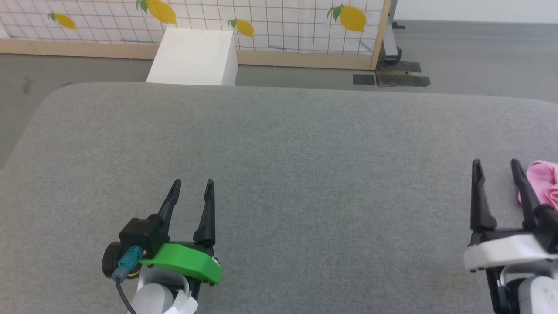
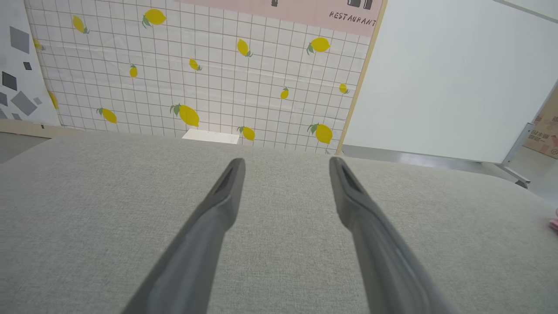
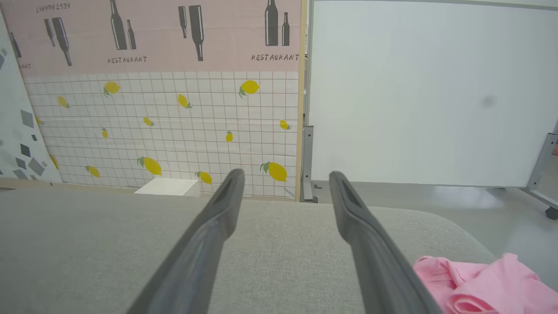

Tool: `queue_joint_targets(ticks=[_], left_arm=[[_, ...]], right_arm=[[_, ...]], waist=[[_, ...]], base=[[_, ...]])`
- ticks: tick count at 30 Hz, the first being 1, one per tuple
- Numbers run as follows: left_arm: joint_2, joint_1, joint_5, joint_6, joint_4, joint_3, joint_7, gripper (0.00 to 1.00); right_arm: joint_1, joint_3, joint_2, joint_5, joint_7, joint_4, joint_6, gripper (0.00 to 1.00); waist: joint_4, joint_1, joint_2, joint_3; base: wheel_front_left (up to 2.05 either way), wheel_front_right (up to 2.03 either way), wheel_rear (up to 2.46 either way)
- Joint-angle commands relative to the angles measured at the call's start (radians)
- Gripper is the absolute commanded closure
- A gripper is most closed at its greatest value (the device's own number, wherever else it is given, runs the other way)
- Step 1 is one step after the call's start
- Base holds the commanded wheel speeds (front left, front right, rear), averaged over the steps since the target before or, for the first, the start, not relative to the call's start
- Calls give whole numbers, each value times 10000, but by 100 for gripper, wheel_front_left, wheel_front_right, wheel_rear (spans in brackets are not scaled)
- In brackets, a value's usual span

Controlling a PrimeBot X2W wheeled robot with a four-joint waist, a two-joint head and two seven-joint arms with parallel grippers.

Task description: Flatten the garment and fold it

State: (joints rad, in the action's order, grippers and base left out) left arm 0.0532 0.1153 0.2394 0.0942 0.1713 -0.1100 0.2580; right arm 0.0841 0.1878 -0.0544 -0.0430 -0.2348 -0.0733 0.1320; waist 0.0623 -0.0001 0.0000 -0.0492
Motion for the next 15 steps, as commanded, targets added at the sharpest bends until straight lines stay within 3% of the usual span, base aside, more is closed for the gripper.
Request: queue_joint_targets(ticks=[1,15], left_arm=[[-29,-185,100,-66,4,-6,38,0],[-29,-409,362,-239,16,-151,38,0]], right_arm=[[-239,-15,25,72,-98,84,-13,0],[-970,-339,40,-534,-238,224,-13,0]], waist=[[68,1,0,108],[101,1,0,145]], base=[[0,0,0],[0,0,0]])
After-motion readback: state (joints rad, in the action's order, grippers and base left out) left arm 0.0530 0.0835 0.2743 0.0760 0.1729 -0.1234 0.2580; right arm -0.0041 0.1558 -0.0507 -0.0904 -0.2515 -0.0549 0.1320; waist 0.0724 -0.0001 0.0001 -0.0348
